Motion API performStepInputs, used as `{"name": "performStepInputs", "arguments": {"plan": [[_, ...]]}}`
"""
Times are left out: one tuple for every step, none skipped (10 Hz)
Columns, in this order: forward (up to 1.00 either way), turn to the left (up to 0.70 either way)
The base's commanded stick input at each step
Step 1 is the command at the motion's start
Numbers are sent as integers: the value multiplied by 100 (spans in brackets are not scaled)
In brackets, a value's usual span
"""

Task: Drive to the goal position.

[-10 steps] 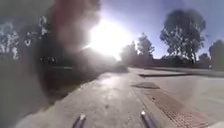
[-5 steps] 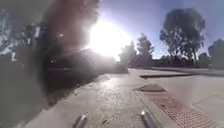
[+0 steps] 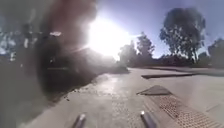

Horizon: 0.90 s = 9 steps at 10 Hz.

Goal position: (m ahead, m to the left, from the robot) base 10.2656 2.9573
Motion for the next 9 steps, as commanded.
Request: {"name": "performStepInputs", "arguments": {"plan": [[95, 0], [95, 0], [95, 0], [95, 0], [95, 0], [95, 0], [95, 0], [95, 0], [95, 0]]}}
